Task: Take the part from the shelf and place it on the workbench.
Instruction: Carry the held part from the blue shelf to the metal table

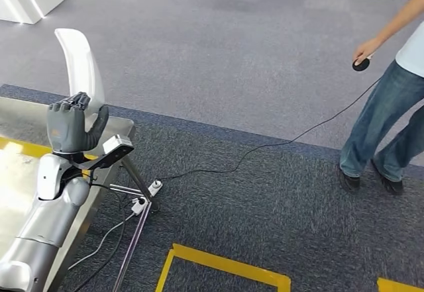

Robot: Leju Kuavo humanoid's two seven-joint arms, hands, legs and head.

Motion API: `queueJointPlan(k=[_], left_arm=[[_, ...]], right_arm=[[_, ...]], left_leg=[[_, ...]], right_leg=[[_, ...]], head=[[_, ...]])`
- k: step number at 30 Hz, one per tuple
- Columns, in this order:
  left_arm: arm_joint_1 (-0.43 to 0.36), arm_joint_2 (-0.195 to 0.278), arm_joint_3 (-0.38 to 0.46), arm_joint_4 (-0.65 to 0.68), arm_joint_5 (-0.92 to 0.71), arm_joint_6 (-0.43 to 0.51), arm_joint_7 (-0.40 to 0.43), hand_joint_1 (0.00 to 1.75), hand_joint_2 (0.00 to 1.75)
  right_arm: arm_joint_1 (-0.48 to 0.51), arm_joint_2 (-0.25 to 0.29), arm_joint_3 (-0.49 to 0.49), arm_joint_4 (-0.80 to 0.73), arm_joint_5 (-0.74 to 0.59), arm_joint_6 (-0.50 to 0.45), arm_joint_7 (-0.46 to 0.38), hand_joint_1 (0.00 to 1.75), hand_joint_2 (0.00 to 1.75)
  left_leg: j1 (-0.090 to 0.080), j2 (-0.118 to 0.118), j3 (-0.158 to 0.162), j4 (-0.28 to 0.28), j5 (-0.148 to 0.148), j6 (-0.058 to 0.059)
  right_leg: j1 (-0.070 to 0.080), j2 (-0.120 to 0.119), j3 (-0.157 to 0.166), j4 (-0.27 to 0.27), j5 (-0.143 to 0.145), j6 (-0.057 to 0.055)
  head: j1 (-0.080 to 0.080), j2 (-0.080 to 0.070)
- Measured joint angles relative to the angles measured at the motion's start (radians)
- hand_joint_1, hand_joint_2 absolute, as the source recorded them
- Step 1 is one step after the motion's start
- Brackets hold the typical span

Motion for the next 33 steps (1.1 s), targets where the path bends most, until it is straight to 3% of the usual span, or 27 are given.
queueJointPlan(k=[1,3,5,7,9,10,11,13,15,17,19,20,22,24,25,26,28,30,32,33], left_arm=[[-0.001,0.001,-0.001,0.000,0.000,0.000,0.000,1.75,1.75],[0.000,0.003,-0.002,0.001,-0.003,0.000,0.001,1.75,1.75],[0.001,0.005,-0.003,0.001,-0.009,0.001,0.001,1.75,1.75],[-0.001,0.006,-0.003,0.002,-0.015,0.000,0.003,1.75,1.75],[0.002,0.006,-0.004,0.002,-0.020,0.000,0.004,1.75,1.75],[0.004,0.006,-0.004,0.002,-0.024,0.000,0.004,1.75,1.75],[0.007,0.006,-0.004,0.002,-0.027,0.000,0.005,1.75,1.75],[0.010,0.006,-0.003,0.001,-0.037,0.000,0.007,1.75,1.75],[0.011,0.004,-0.001,0.000,-0.046,0.001,0.006,1.75,1.75],[0.012,0.002,0.002,-0.002,-0.056,0.001,0.001,1.75,1.75],[0.019,0.000,0.009,-0.008,-0.067,0.001,-0.002,1.75,1.75],[0.023,-0.002,0.012,-0.011,-0.071,0.002,-0.002,1.75,1.75],[0.026,-0.007,0.017,-0.016,-0.078,0.003,-0.003,1.75,1.75],[0.030,-0.016,0.020,-0.018,-0.082,0.004,-0.009,1.75,1.75],[0.035,-0.021,0.021,-0.018,-0.085,0.004,-0.012,1.75,1.75],[0.041,-0.025,0.022,-0.019,-0.088,0.004,-0.016,1.75,1.75],[0.049,-0.030,0.023,-0.019,-0.091,0.004,-0.019,1.75,1.75],[0.056,-0.032,0.025,-0.023,-0.082,0.004,-0.019,1.75,1.75],[0.067,-0.032,0.028,-0.029,-0.069,0.004,-0.019,1.75,1.75],[0.075,-0.032,0.031,-0.032,-0.062,0.004,-0.019,1.75,1.75]], right_arm=[[0.000,0.001,0.000,0.000,0.000,0.000,0.000,0.00,0.00],[0.000,0.002,0.000,0.000,0.001,-0.002,0.001,0.00,0.00],[0.000,0.002,0.000,0.000,0.002,-0.003,0.002,0.00,0.00],[0.000,0.002,0.000,0.001,0.003,-0.004,0.002,0.00,0.00],[0.001,0.002,0.000,0.001,0.004,-0.004,0.004,0.00,0.00],[0.001,0.002,0.000,0.001,0.005,-0.004,0.004,0.00,0.00],[0.001,0.002,0.000,0.001,0.006,-0.004,0.005,0.00,0.00],[0.001,0.002,0.001,0.001,0.010,-0.005,0.006,0.00,0.00],[0.001,0.002,0.002,0.001,0.014,-0.006,0.007,0.00,0.00],[0.001,0.002,0.004,0.001,0.017,-0.008,0.010,0.00,0.00],[0.000,0.001,0.006,0.001,0.018,-0.008,0.010,0.00,0.00],[-0.001,-0.002,0.007,0.001,0.018,-0.008,0.008,0.00,0.00],[-0.001,-0.008,0.007,0.000,0.018,-0.006,-0.001,0.00,0.00],[0.003,-0.020,0.009,0.001,0.017,-0.007,-0.012,0.00,0.00],[0.007,-0.029,0.009,0.001,0.017,-0.013,-0.017,0.00,0.00],[0.011,-0.040,0.010,0.001,0.018,-0.022,-0.019,0.00,0.00],[0.015,-0.060,0.010,0.002,0.018,-0.041,-0.021,0.00,0.00],[0.016,-0.077,0.010,0.003,0.017,-0.048,-0.023,0.00,0.00],[0.016,-0.089,0.010,0.005,0.017,-0.051,-0.024,0.00,0.00],[0.018,-0.093,0.010,0.006,0.017,-0.051,-0.025,0.00,0.00]], left_leg=[[0.001,-0.007,-0.009,0.012,-0.008,-0.007],[0.002,-0.019,-0.018,0.017,-0.012,-0.012],[0.003,0.010,-0.028,0.043,-0.023,-0.015],[0.001,0.056,-0.079,0.142,-0.062,-0.018],[0.000,0.069,-0.159,0.277,-0.103,-0.017],[-0.001,0.070,-0.189,0.316,-0.104,-0.014],[-0.002,0.071,-0.203,0.319,-0.084,-0.010],[-0.009,0.088,-0.180,0.225,0.004,0.006],[-0.027,0.138,-0.143,0.120,0.064,0.022],[-0.041,0.161,-0.130,0.078,0.064,0.030],[-0.040,0.135,-0.125,0.057,0.062,0.034],[-0.037,0.122,-0.121,0.050,0.065,0.036],[-0.031,0.099,-0.111,0.039,0.069,0.042],[-0.033,0.071,-0.109,0.039,0.069,0.048],[-0.035,0.054,-0.108,0.039,0.068,0.050],[-0.037,0.036,-0.106,0.040,0.067,0.052],[-0.039,0.003,-0.101,0.041,0.063,0.053],[-0.038,-0.023,-0.099,0.046,0.057,0.048],[-0.034,-0.044,-0.106,0.047,0.055,0.039],[-0.032,-0.055,-0.110,0.047,0.056,0.033]], right_leg=[[-0.001,0.011,0.010,-0.008,-0.015,-0.009],[0.002,-0.001,0.014,-0.001,-0.029,-0.032],[0.006,-0.022,0.019,0.001,-0.037,-0.049],[0.011,-0.047,0.028,0.000,-0.045,-0.063],[0.017,-0.071,0.037,0.000,-0.054,-0.069],[0.020,-0.084,0.043,0.000,-0.059,-0.071],[0.023,-0.096,0.050,0.000,-0.064,-0.072],[0.028,-0.120,0.068,-0.001,-0.076,-0.071],[0.033,-0.142,0.082,-0.005,-0.085,-0.067],[0.037,-0.167,0.087,-0.009,-0.087,-0.059],[0.037,-0.188,0.089,-0.014,-0.092,-0.048],[0.035,-0.177,0.087,-0.009,-0.099,-0.043],[0.032,-0.121,0.058,0.049,-0.131,-0.039],[0.033,-0.073,-0.011,0.178,-0.177,-0.040],[0.034,-0.064,-0.046,0.232,-0.187,-0.041],[0.036,-0.060,-0.066,0.252,-0.176,-0.042],[0.037,-0.049,-0.049,0.172,-0.100,-0.048],[0.032,-0.001,0.002,0.047,-0.043,-0.054],[0.030,0.033,0.034,-0.010,-0.040,-0.055],[0.031,0.029,0.043,-0.019,-0.043,-0.056]], head=[[0.000,0.000],[-0.005,0.000],[-0.015,0.000],[-0.021,0.000],[-0.023,0.000],[-0.023,0.000],[-0.023,0.000],[-0.023,0.000],[-0.023,0.000],[-0.025,0.000],[-0.027,0.000],[-0.026,0.000],[-0.022,0.000],[-0.018,0.000],[-0.017,0.000],[-0.017,0.000],[-0.017,0.000],[-0.018,0.000],[-0.018,0.000],[-0.018,0.000]])
